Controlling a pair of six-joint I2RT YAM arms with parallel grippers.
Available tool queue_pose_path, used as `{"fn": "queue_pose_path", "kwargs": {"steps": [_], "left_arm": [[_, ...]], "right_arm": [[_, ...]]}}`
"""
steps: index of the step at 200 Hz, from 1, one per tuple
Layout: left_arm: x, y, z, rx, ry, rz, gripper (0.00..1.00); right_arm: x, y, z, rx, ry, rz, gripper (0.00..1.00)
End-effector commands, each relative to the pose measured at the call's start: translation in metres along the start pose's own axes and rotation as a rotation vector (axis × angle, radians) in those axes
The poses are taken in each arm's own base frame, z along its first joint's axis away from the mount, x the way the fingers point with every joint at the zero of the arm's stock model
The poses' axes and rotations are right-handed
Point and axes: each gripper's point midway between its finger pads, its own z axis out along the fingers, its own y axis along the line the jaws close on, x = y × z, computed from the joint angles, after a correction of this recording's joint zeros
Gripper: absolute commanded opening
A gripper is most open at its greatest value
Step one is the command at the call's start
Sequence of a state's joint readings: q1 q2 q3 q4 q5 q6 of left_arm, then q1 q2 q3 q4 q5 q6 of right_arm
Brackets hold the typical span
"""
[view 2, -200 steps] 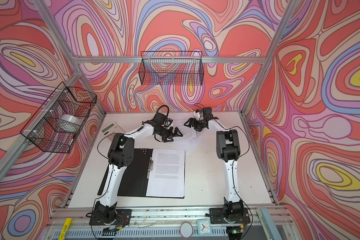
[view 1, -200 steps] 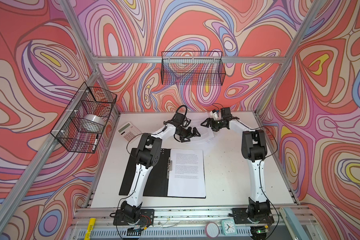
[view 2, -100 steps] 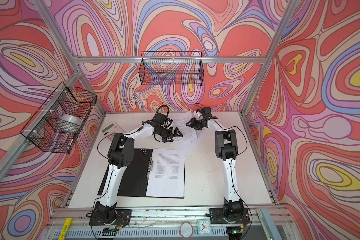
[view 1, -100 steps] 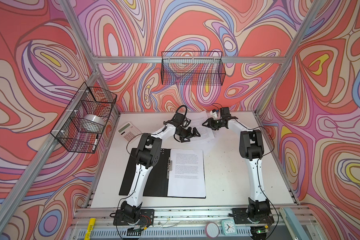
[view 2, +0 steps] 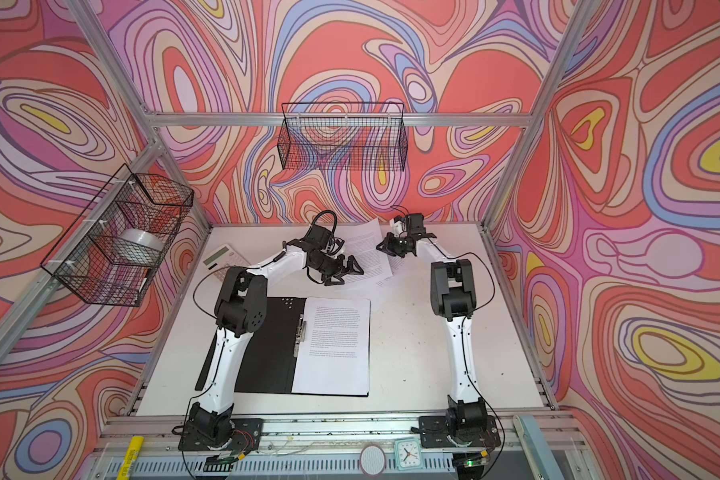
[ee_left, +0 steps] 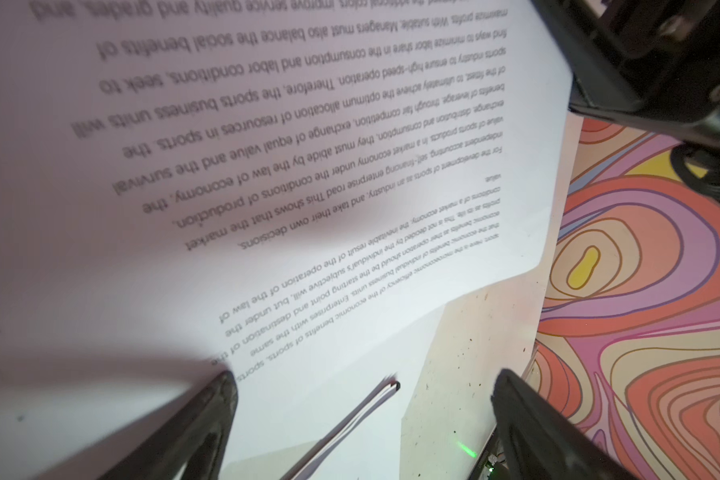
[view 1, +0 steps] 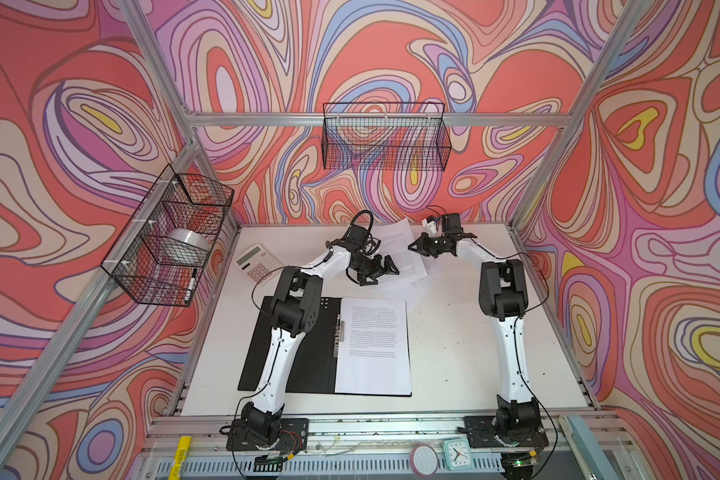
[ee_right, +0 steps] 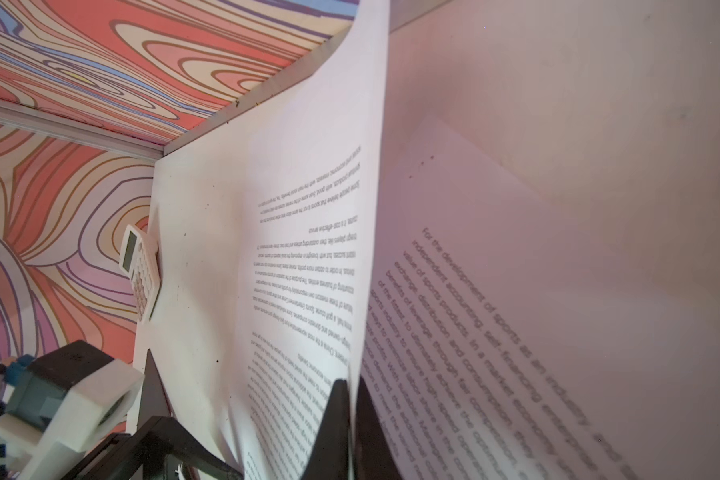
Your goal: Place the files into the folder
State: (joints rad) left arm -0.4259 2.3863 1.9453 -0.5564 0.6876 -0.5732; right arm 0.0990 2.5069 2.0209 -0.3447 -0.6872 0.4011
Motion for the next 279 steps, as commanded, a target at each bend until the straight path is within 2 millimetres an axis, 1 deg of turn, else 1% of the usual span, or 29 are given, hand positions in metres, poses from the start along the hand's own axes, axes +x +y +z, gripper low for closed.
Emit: {"fn": "queue_pose_path", "kwargs": {"steps": [1, 7, 15, 21, 31, 42, 53, 61, 78, 86, 94, 100, 105, 110, 112, 114, 122, 133, 144, 164, 183, 196, 209, 232, 247, 262, 279], "left_arm": [[-0.002, -0.023, -0.040, -0.038, -0.032, 0.078, 1.00], [-0.005, -0.034, -0.050, -0.031, -0.056, 0.105, 1.00], [-0.007, -0.053, -0.069, -0.011, -0.092, 0.150, 1.00], [-0.007, -0.062, -0.080, -0.001, -0.118, 0.176, 1.00], [-0.005, -0.082, -0.104, 0.030, -0.175, 0.217, 1.00], [0.001, -0.097, -0.126, 0.054, -0.223, 0.244, 1.00], [0.011, -0.107, -0.144, 0.066, -0.245, 0.256, 1.00], [0.020, -0.112, -0.155, 0.078, -0.250, 0.266, 1.00], [0.043, -0.115, -0.172, 0.089, -0.256, 0.279, 1.00], [0.055, -0.119, -0.186, 0.099, -0.279, 0.296, 1.00], [0.066, -0.116, -0.194, 0.095, -0.299, 0.303, 1.00], [0.075, -0.118, -0.207, 0.097, -0.325, 0.319, 1.00], [0.083, -0.114, -0.210, 0.088, -0.331, 0.322, 1.00], [0.092, -0.113, -0.217, 0.082, -0.344, 0.334, 1.00], [0.095, -0.111, -0.219, 0.077, -0.348, 0.336, 1.00], [0.099, -0.110, -0.221, 0.071, -0.353, 0.339, 1.00], [0.110, -0.103, -0.230, 0.046, -0.375, 0.352, 1.00], [0.126, -0.090, -0.235, 0.011, -0.392, 0.355, 1.00], [0.141, -0.080, -0.240, -0.003, -0.412, 0.364, 1.00], [0.163, -0.061, -0.243, -0.022, -0.442, 0.364, 1.00], [0.181, -0.046, -0.243, -0.035, -0.460, 0.376, 1.00], [0.188, -0.032, -0.242, -0.072, -0.477, 0.391, 1.00], [0.189, -0.021, -0.245, -0.103, -0.521, 0.384, 1.00], [0.185, -0.023, -0.260, -0.100, -0.612, 0.393, 1.00], [0.182, -0.019, -0.267, -0.107, -0.645, 0.369, 1.00], [0.180, -0.013, -0.269, -0.109, -0.655, 0.330, 1.00], [0.180, -0.012, -0.269, -0.102, -0.645, 0.314, 1.00]], "right_arm": [[-0.027, 0.026, -0.032, 0.014, -0.119, -0.033, 0.00], [-0.033, 0.031, -0.042, 0.034, -0.148, -0.039, 0.00], [-0.040, 0.038, -0.056, 0.062, -0.187, -0.044, 0.00], [-0.044, 0.044, -0.067, 0.082, -0.212, -0.043, 0.00], [-0.049, 0.055, -0.085, 0.100, -0.249, -0.048, 0.00], [-0.053, 0.068, -0.104, 0.113, -0.290, -0.043, 0.00], [-0.053, 0.077, -0.121, 0.125, -0.320, -0.039, 0.00], [-0.054, 0.090, -0.135, 0.115, -0.347, -0.046, 0.00], [-0.048, 0.109, -0.158, 0.091, -0.374, -0.038, 0.00], [-0.043, 0.118, -0.167, 0.082, -0.381, -0.039, 0.00], [-0.039, 0.128, -0.176, 0.070, -0.390, -0.050, 0.00], [-0.034, 0.134, -0.180, 0.068, -0.387, -0.055, 0.00], [-0.030, 0.139, -0.186, 0.072, -0.389, -0.059, 0.00], [-0.024, 0.138, -0.184, 0.083, -0.377, -0.056, 0.00], [-0.025, 0.148, -0.194, 0.075, -0.393, -0.069, 0.00], [-0.023, 0.152, -0.199, 0.074, -0.400, -0.076, 0.00], [-0.016, 0.161, -0.206, 0.077, -0.409, -0.088, 0.00], [-0.005, 0.175, -0.216, 0.080, -0.425, -0.110, 0.00], [0.008, 0.189, -0.217, 0.083, -0.419, -0.140, 0.00], [0.032, 0.213, -0.218, 0.097, -0.418, -0.179, 0.00], [0.059, 0.240, -0.209, 0.096, -0.402, -0.212, 0.00], [0.075, 0.253, -0.202, 0.093, -0.386, -0.229, 0.00], [0.090, 0.266, -0.193, 0.077, -0.368, -0.231, 0.00], [0.114, 0.291, -0.174, 0.013, -0.312, -0.231, 0.00], [0.131, 0.312, -0.163, -0.033, -0.273, -0.247, 0.00], [0.143, 0.327, -0.158, -0.090, -0.236, -0.241, 0.00], [0.152, 0.333, -0.159, -0.121, -0.209, -0.230, 0.00]]}}
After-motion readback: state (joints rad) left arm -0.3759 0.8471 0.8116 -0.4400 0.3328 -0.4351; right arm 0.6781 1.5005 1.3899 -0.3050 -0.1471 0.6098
